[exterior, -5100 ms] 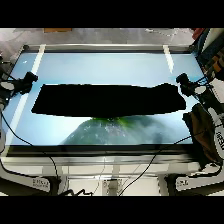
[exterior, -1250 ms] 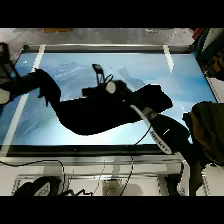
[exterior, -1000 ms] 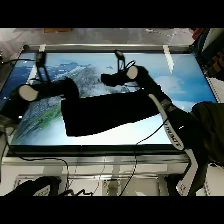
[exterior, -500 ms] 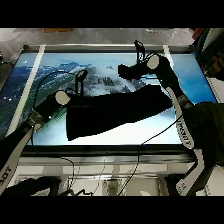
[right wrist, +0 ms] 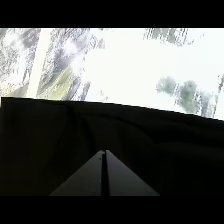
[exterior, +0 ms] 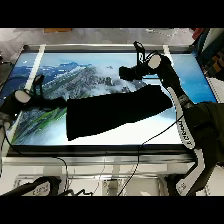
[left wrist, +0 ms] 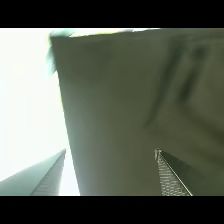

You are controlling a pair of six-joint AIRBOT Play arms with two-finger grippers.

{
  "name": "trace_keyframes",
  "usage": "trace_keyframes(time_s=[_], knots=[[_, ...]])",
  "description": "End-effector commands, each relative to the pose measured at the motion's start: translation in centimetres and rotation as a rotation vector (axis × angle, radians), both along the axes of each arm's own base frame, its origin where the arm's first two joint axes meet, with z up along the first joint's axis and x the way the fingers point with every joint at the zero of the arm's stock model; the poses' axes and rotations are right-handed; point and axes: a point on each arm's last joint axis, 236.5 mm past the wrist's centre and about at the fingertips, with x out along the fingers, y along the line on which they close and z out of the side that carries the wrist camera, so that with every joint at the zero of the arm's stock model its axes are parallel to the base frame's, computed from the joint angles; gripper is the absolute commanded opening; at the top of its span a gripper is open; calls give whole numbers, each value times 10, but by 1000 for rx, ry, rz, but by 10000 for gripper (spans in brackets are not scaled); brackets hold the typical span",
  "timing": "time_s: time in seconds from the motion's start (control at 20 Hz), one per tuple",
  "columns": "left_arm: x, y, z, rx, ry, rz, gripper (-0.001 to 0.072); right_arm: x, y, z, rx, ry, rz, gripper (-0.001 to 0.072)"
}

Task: Fold the clothes and pants, and hang the long-sleeved shirts on hangers.

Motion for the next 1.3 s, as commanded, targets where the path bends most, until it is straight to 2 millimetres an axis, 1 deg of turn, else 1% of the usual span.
trace_keyframes(time_s=[0.0,0.05,0.1,0.15,0.3,0.4,0.45,0.5,0.6,0.65,0.7,0.8,0.9,0.95,1.05,1.1,1.2,1.25], knots=[[-43,18,-50,-47,121,-8,599,1,0,1,1,-6,2,17],[-52,10,-63,-74,146,-24,599,1,1,1,4,-7,2,18],[-56,3,-73,-108,162,-20,599,1,1,1,5,-7,2,17],[-56,-5,-80,-149,167,-8,599,1,1,2,6,-7,2,18],[-48,-24,-93,-262,170,-10,599,0,3,2,14,-4,3,17],[-48,-36,-105,-305,187,-29,599,-1,9,7,52,0,5,17],[-47,-42,-108,-319,182,-48,598,-1,13,10,73,1,5,17],[-45,-48,-108,-327,163,-74,572,0,15,12,86,-1,4,18],[-37,-62,-100,-345,105,-124,389,0,15,12,87,-5,2,17],[-33,-68,-95,-359,86,-132,174,1,14,12,86,-5,2,18],[-29,-72,-91,-367,74,-136,16,1,14,12,83,-6,3,17],[-21,-74,-75,-380,49,-152,9,-1,13,10,62,-17,28,18],[-10,-69,-47,-386,32,-123,7,-4,11,6,27,-26,62,18],[-5,-63,-30,-351,22,-130,7,-5,7,3,3,-22,64,18],[-1,-50,11,-271,15,-137,7,-7,0,-4,-40,-13,69,18],[1,-44,36,-239,8,-131,7,-8,-1,-5,-48,-9,71,18],[-2,-33,84,-173,-2,-128,7,-9,-1,-6,-46,-3,75,18],[-7,-28,101,-132,2,-129,6,-11,1,-6,-46,1,79,18]])
